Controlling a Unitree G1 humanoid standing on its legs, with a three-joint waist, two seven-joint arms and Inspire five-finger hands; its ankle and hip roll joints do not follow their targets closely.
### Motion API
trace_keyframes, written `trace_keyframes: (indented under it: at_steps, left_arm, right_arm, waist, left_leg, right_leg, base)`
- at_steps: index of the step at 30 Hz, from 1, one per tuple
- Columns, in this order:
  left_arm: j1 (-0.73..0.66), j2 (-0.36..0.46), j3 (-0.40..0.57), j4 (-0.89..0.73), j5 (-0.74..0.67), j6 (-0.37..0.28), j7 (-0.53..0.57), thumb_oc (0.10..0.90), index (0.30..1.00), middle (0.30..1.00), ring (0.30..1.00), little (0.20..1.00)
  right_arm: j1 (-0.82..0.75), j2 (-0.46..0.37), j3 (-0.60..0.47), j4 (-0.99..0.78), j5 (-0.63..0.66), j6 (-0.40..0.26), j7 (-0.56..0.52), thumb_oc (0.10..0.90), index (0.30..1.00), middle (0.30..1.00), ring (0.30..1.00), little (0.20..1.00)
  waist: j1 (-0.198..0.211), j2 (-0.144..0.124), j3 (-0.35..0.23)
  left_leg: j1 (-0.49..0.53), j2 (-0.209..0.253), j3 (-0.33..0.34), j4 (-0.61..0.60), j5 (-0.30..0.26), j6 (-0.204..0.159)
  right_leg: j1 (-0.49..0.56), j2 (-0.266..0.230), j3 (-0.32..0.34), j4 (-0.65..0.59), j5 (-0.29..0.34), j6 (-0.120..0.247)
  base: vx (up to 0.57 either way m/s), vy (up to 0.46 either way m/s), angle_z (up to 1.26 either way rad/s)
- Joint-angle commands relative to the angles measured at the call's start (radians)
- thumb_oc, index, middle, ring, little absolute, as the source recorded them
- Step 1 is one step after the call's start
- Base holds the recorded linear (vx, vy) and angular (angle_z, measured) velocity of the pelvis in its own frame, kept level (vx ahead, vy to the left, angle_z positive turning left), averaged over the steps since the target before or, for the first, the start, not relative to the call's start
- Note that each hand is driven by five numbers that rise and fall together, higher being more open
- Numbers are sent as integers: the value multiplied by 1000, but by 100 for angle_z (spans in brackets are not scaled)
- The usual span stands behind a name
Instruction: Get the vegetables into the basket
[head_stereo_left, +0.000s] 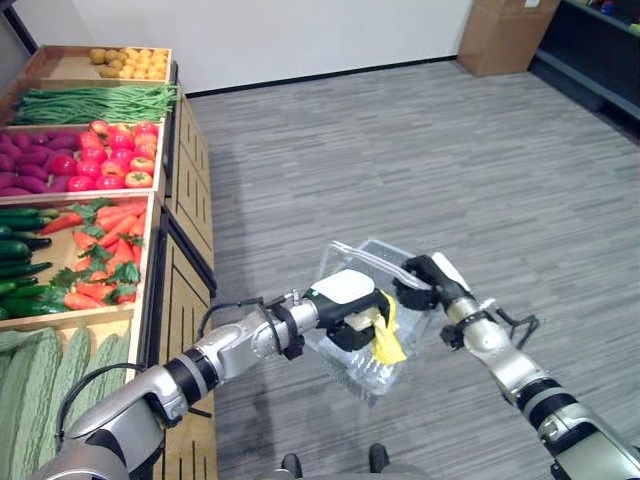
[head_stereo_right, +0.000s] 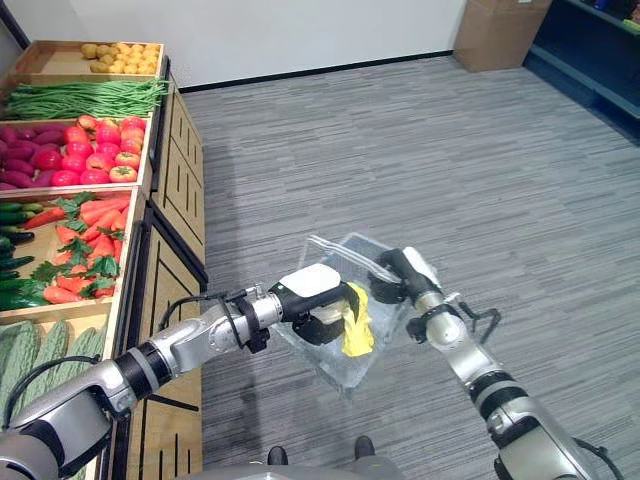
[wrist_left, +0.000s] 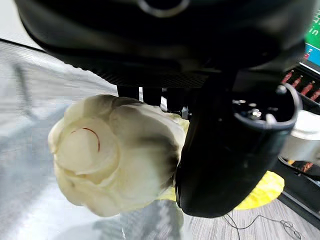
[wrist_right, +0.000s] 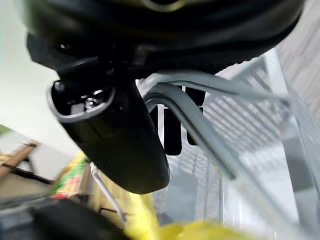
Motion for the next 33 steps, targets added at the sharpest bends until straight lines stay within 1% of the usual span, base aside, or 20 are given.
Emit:
trace_keyframes:
  at_steps: [1,4,5,6,9,12,14,17,19,21,23,24,25,26,27,28,29,30,32,33]
  left_arm:
    - [-124,-57,45,89,63,-43,132,400,300,300,300,300]
    - [-108,-62,42,127,133,-32,164,400,300,300,300,300]
    - [-104,-63,42,138,152,-29,174,545,503,503,503,503]
    - [-97,-66,39,153,169,-27,179,900,1000,1000,1000,1000]
    - [-103,-60,24,206,258,-3,200,900,1000,1000,1000,1000]
    - [-106,-55,19,238,299,6,204,900,1000,1000,1000,1000]
    - [-71,-45,58,279,319,29,238,900,1000,1000,1000,1000]
    - [-54,-42,81,280,316,36,250,900,1000,1000,1000,1000]
    - [-23,-32,120,242,291,35,265,900,1000,1000,1000,1000]
    - [-8,-31,130,226,275,30,265,900,1000,1000,1000,1000]
    - [80,-43,197,142,117,4,226,900,1000,1000,1000,1000]
    - [83,-40,198,136,112,6,220,900,1000,1000,1000,1000]
    - [113,-50,220,107,52,5,205,900,1000,1000,1000,1000]
    - [167,-59,247,45,-49,-5,166,900,1000,1000,1000,1000]
    - [190,-55,258,3,-103,-7,138,900,1000,1000,1000,1000]
    - [210,-42,263,-36,-149,-8,105,900,1000,1000,1000,1000]
    - [210,-41,264,-37,-150,-8,105,900,1000,1000,1000,1000]
    - [248,-25,266,-111,-259,-10,56,900,1000,1000,1000,1000]
    - [267,8,261,-178,-357,-10,2,900,1000,1000,1000,1000]
    - [294,46,260,-238,-461,-10,-55,900,1000,1000,1000,1000]
  right_arm:
    - [-119,35,-55,-206,161,-176,-13,400,300,300,300,300]
    - [-87,41,-43,-272,199,-181,11,400,300,300,300,300]
    - [-80,39,-43,-292,211,-184,15,400,300,300,300,300]
    - [-74,35,-46,-308,213,-183,16,400,300,300,300,300]
    - [-71,26,-40,-344,229,-187,24,400,300,300,300,300]
    - [-69,19,-40,-359,230,-186,22,400,300,300,300,300]
    - [-52,19,-48,-352,225,-182,13,400,300,300,300,300]
    - [-38,23,-56,-334,222,-180,8,400,300,300,300,300]
    - [-12,29,-71,-300,197,-175,-4,400,300,300,300,300]
    - [-4,32,-78,-289,189,-173,-9,400,300,300,300,300]
    - [36,46,-111,-253,160,-160,-27,400,300,300,300,300]
    - [38,46,-110,-253,159,-161,-27,400,300,300,300,300]
    - [54,55,-125,-237,156,-157,-35,400,300,300,300,300]
    - [83,65,-148,-215,138,-148,-43,400,300,300,300,300]
    - [99,69,-162,-202,129,-143,-48,400,300,300,300,300]
    - [112,73,-173,-189,122,-141,-52,400,300,300,300,300]
    - [112,74,-173,-189,122,-141,-52,400,300,300,300,300]
    - [137,77,-194,-165,114,-133,-55,400,300,300,300,300]
    - [161,79,-212,-142,114,-130,-54,400,300,300,300,300]
    - [180,81,-228,-97,106,-127,-53,400,300,300,300,300]
  waist:
    - [16,-55,-110]
    - [13,-56,-113]
    - [12,-57,-114]
    - [12,-56,-116]
    - [10,-56,-120]
    - [11,-56,-122]
    - [16,-58,-124]
    - [19,-59,-125]
    - [25,-62,-122]
    - [26,-62,-122]
    - [36,-65,-118]
    - [35,-65,-120]
    - [38,-66,-119]
    - [43,-66,-116]
    - [46,-65,-116]
    - [47,-65,-116]
    - [47,-66,-116]
    - [51,-62,-114]
    - [52,-61,-114]
    - [53,-59,-114]
  left_leg:
    - [-2,35,-5,0,-33,-60]
    - [1,36,-2,0,-34,-60]
    - [2,36,-1,0,-34,-60]
    - [2,36,0,0,-35,-60]
    - [5,36,4,0,-36,-61]
    - [6,36,7,0,-36,-63]
    - [4,35,4,0,-33,-64]
    - [4,34,1,0,-33,-63]
    - [1,35,-3,0,-32,-64]
    - [0,35,-4,0,-31,-64]
    - [-1,36,-11,0,-28,-62]
    - [-1,36,-11,0,-29,-62]
    - [-2,35,-14,0,-28,-61]
    - [-3,34,-18,0,-27,-60]
    - [-3,34,-21,0,-27,-59]
    - [-4,33,-24,0,-26,-58]
    - [-4,33,-24,0,-26,-58]
    - [-6,32,-29,0,-25,-57]
    - [-7,30,-33,0,-25,-56]
    - [-8,28,-35,0,-25,-54]
  right_leg:
    - [-14,-54,-57,18,5,80]
    - [-13,-54,-57,18,3,81]
    - [-13,-54,-56,19,2,81]
    - [-14,-54,-55,20,1,81]
    - [-15,-53,-52,20,2,82]
    - [-14,-53,-51,19,2,82]
    - [-12,-54,-54,18,2,80]
    - [-11,-53,-58,19,3,80]
    - [-8,-54,-63,17,3,79]
    - [-7,-54,-65,18,2,78]
    - [-5,-55,-70,17,2,75]
    - [-4,-55,-70,16,2,75]
    - [-2,-55,-73,16,2,74]
    - [0,-57,-77,16,2,72]
    - [2,-59,-80,16,2,72]
    - [3,-59,-84,17,2,72]
    - [3,-59,-84,16,2,72]
    - [3,-59,-87,18,1,71]
    - [2,-60,-89,18,1,71]
    - [0,-60,-89,20,2,72]
  base:
    - [6,11,-4]
    - [0,0,0]
    - [0,0,0]
    - [5,4,-3]
    - [0,0,0]
    - [0,0,0]
    - [0,0,0]
    - [0,0,0]
    - [0,0,0]
    - [0,0,0]
    - [0,0,0]
    - [0,0,0]
    - [0,0,0]
    - [-7,-7,4]
    - [-4,-7,7]
    - [-4,-5,7]
    - [-2,3,9]
    - [0,9,12]
    - [-1,11,11]
    - [-5,11,5]
